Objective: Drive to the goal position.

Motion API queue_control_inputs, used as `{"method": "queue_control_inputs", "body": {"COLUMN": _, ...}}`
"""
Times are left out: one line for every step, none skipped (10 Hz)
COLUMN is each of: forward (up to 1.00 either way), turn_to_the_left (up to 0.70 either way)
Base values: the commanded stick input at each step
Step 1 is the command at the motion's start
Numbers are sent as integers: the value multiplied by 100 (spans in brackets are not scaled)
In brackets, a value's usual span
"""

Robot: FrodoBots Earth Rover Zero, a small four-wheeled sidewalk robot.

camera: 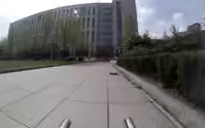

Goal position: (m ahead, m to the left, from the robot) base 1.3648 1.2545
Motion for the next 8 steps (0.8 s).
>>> {"method": "queue_control_inputs", "body": {"forward": 0, "turn_to_the_left": 0}}
{"method": "queue_control_inputs", "body": {"forward": 0, "turn_to_the_left": 0}}
{"method": "queue_control_inputs", "body": {"forward": 0, "turn_to_the_left": 0}}
{"method": "queue_control_inputs", "body": {"forward": 0, "turn_to_the_left": 0}}
{"method": "queue_control_inputs", "body": {"forward": 0, "turn_to_the_left": 0}}
{"method": "queue_control_inputs", "body": {"forward": 0, "turn_to_the_left": 0}}
{"method": "queue_control_inputs", "body": {"forward": 0, "turn_to_the_left": 0}}
{"method": "queue_control_inputs", "body": {"forward": 0, "turn_to_the_left": 0}}
